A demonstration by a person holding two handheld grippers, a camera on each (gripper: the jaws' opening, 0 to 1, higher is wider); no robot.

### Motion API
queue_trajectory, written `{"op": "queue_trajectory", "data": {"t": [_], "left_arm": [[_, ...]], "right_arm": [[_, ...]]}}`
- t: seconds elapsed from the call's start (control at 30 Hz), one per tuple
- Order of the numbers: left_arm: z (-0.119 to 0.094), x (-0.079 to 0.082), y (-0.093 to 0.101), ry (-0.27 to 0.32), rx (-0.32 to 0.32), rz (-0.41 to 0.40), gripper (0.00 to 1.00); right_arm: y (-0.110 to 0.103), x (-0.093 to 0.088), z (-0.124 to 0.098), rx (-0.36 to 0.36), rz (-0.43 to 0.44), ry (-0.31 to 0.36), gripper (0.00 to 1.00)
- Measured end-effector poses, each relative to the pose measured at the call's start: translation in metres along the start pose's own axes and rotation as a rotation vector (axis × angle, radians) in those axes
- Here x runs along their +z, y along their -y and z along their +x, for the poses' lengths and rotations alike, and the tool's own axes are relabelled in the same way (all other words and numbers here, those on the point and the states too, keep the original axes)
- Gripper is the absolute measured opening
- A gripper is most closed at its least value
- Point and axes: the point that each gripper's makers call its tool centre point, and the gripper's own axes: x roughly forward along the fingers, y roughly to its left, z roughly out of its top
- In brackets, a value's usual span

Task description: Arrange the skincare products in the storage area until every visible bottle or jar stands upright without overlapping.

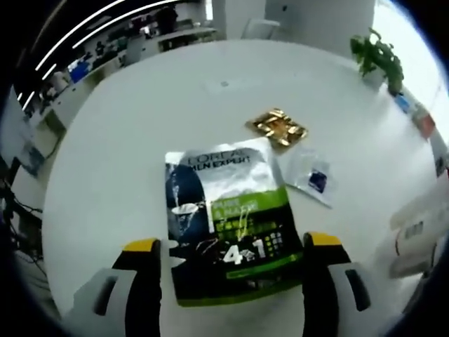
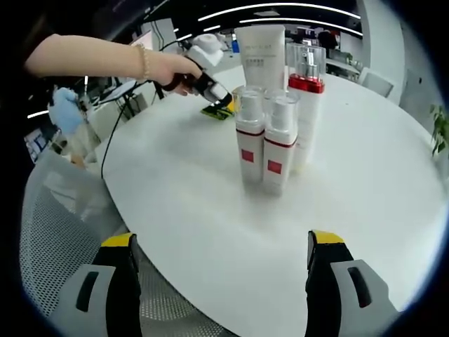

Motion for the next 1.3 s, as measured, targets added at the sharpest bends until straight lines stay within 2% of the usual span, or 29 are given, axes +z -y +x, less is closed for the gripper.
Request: {"op": "queue_trajectory", "data": {"t": [0.03, 0.2, 0.23, 0.27, 0.43, 0.47, 0.5, 0.53, 0.57, 0.7, 0.8, 0.93, 1.17, 1.23, 1.3], "left_arm": [[0.000, 0.001, -0.001, 0.004, 0.006, -0.001, 0.65], [-0.003, -0.003, 0.002, 0.033, 0.001, 0.003, 0.61], [-0.003, -0.002, 0.003, 0.040, 0.003, 0.012, 0.57], [0.000, 0.005, 0.005, 0.059, 0.005, 0.062, 0.55], [-0.002, 0.003, 0.007, 0.079, 0.009, 0.035, 0.49], [-0.002, 0.002, 0.010, 0.080, 0.007, 0.039, 0.46], [-0.002, 0.004, 0.011, 0.086, -0.004, 0.078, 0.37], [-0.002, 0.003, 0.012, 0.084, -0.001, 0.088, 0.25], [-0.003, 0.002, 0.014, 0.084, -0.001, 0.043, 0.22], [-0.005, 0.001, 0.014, 0.081, -0.006, 0.044, 0.19], [-0.010, -0.003, 0.015, 0.083, -0.020, 0.002, 0.11], [-0.015, -0.005, 0.016, 0.103, -0.012, 0.069, 0.11], [-0.030, -0.005, 0.015, 0.139, -0.021, 0.057, 0.11], [-0.034, 0.002, 0.018, 0.163, -0.035, 0.075, 0.11], [-0.045, -0.002, 0.021, 0.186, -0.046, 0.088, 0.11]], "right_arm": [[0.000, 0.000, 0.000, 0.000, 0.000, 0.001, 0.99], [0.000, 0.000, 0.000, -0.003, -0.002, 0.000, 0.99], [0.000, -0.001, 0.000, -0.004, -0.004, -0.003, 0.99], [0.000, -0.001, 0.000, -0.003, -0.004, -0.007, 0.99], [0.001, 0.000, 0.000, -0.005, -0.007, -0.005, 0.99], [0.001, 0.000, 0.000, -0.006, -0.007, -0.004, 0.99], [0.001, 0.000, -0.001, -0.007, -0.007, -0.002, 0.99], [0.001, 0.000, -0.001, -0.007, -0.006, -0.001, 0.99], [0.001, 0.001, -0.001, -0.007, -0.006, -0.001, 0.99], [0.001, 0.000, -0.001, -0.007, -0.006, 0.000, 0.99], [0.002, 0.001, -0.001, -0.008, -0.009, 0.000, 0.99], [0.001, 0.001, 0.000, -0.006, -0.009, 0.001, 0.99], [0.000, 0.002, 0.000, -0.003, -0.024, 0.001, 0.99], [0.000, 0.002, 0.000, -0.004, -0.026, 0.001, 0.99], [0.000, 0.002, 0.000, -0.006, -0.032, 0.003, 0.99]]}}
